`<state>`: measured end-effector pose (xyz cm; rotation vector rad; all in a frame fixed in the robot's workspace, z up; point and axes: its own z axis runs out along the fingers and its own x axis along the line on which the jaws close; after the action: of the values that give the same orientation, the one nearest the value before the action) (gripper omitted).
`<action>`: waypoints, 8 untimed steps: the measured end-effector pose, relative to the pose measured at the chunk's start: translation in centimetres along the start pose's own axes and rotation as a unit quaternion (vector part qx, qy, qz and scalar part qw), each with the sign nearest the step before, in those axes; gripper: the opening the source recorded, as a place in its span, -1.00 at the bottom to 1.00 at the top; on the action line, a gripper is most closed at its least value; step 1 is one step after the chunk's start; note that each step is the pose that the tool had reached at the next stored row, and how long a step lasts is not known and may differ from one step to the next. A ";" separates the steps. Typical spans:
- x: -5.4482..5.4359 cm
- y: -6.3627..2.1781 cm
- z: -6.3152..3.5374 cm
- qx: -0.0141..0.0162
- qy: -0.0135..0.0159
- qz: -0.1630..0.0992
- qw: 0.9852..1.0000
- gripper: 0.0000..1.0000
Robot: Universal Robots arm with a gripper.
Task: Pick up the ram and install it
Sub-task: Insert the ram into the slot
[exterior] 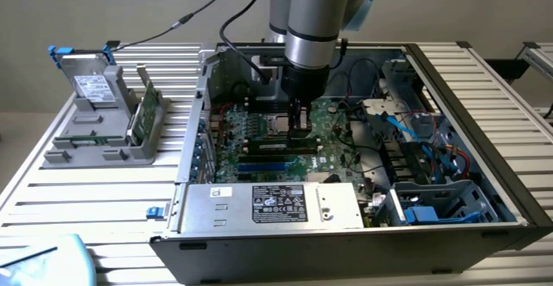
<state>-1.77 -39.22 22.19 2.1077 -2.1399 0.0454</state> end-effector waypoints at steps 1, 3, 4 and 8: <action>0.0 0.00 0.00 0.000 0.000 0.000 1.000 -0.73; 0.0 0.00 0.00 0.000 0.000 0.000 1.000 -0.73; 0.0 0.00 0.00 0.000 0.000 0.000 1.000 -0.73; 0.0 0.00 0.00 0.000 0.000 0.000 1.000 -0.73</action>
<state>-1.77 -39.22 22.19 2.1077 -2.1399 0.0454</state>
